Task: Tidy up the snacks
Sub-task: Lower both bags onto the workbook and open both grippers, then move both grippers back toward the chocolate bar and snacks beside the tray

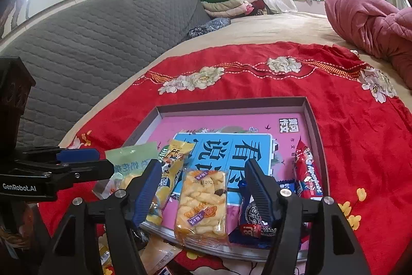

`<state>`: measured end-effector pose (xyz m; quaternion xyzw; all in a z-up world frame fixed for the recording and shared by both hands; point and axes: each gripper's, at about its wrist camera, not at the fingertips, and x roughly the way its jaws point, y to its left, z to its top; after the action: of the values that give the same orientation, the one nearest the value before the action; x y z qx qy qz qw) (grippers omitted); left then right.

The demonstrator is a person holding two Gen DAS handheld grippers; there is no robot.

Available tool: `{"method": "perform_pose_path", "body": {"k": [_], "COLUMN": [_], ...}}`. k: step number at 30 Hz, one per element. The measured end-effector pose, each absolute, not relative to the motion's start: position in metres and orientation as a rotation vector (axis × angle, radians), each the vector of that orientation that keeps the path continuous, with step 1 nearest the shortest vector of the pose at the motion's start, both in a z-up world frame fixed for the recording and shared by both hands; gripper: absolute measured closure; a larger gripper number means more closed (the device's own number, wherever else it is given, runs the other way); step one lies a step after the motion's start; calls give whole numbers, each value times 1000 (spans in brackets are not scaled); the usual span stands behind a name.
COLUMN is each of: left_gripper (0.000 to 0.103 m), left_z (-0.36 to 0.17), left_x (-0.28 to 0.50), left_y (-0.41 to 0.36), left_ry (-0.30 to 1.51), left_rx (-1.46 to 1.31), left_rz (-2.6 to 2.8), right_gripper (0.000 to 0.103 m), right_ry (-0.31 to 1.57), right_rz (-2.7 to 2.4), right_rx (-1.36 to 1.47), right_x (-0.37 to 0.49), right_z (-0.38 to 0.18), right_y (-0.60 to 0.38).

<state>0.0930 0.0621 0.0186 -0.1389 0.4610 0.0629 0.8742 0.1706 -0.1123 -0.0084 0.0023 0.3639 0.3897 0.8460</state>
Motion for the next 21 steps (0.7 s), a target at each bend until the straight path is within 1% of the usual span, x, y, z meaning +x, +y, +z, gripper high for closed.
{"method": "perform_pose_path", "body": {"k": [11, 13, 15, 21], "left_gripper": [38, 38, 37, 37], "left_z": [29, 31, 32, 33], "left_x": [81, 78, 76, 67], "left_y": [56, 54, 51, 43], "left_ry": [948, 947, 948, 956], "left_rx": [-264, -259, -254, -241], "left_rz": [139, 136, 137, 135], "right_gripper": [32, 29, 25, 24], "right_ry": [720, 708, 700, 702], "right_rz": [811, 808, 795, 768], "right_rx": [14, 13, 11, 36], "right_x": [163, 160, 157, 148], "right_z": [6, 10, 12, 17], "right_y": [-122, -126, -130, -145]}}
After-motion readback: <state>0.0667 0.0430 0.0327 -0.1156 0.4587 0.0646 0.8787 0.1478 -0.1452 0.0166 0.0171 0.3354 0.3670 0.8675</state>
